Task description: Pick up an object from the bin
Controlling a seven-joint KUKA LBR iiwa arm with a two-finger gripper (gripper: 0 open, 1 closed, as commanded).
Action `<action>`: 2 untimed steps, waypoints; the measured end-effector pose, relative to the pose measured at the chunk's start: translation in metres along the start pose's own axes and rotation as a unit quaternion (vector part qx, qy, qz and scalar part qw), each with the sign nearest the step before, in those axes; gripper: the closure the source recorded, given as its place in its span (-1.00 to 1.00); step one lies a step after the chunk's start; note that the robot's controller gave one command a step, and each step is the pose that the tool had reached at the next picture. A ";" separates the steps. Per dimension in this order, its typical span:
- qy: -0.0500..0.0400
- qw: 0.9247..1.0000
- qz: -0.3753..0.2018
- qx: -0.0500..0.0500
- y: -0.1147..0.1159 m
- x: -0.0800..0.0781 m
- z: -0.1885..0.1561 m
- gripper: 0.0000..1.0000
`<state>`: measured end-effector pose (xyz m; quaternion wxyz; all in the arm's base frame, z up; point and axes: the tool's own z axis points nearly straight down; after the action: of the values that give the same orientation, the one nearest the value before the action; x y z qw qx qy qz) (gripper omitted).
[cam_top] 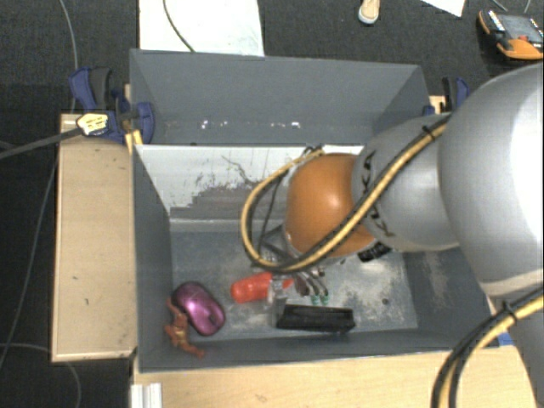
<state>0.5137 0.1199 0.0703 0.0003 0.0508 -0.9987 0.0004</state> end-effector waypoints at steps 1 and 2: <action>0.000 1.000 0.001 0.000 0.000 0.000 0.000 1.00; 0.000 1.000 0.002 0.000 0.000 0.000 -0.009 1.00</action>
Offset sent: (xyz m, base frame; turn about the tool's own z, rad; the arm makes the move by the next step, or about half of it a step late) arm 0.0002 0.0001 0.0184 0.0007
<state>0.5137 0.1199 0.0795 -0.0001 0.0490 -0.9988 0.0001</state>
